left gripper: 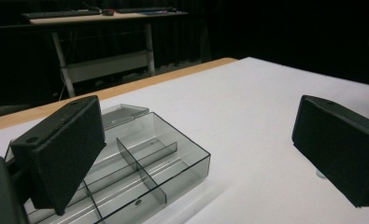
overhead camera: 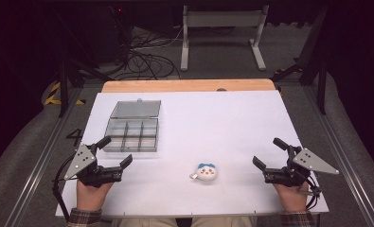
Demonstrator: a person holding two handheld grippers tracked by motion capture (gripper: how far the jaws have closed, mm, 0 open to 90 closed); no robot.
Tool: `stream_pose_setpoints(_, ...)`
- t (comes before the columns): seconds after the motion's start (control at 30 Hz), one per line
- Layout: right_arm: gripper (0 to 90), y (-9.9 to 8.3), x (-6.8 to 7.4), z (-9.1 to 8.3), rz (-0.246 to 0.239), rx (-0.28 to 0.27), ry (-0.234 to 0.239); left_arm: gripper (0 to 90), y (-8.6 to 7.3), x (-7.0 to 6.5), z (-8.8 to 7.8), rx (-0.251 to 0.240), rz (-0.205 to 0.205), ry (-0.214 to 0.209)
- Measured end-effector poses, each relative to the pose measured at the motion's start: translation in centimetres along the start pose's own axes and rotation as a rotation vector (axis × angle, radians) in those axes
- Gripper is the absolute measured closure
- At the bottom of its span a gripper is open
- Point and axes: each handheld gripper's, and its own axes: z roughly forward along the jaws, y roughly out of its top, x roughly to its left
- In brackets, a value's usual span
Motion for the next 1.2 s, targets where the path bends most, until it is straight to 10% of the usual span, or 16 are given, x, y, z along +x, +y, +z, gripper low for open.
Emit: stream_pose_setpoints(1.2, 0.3, 0.0, 0.4, 0.4, -0.030, 0.043, -0.001, 3.2, 0.9, -4.0, 5.1, 0.186, 0.009, -0.150)
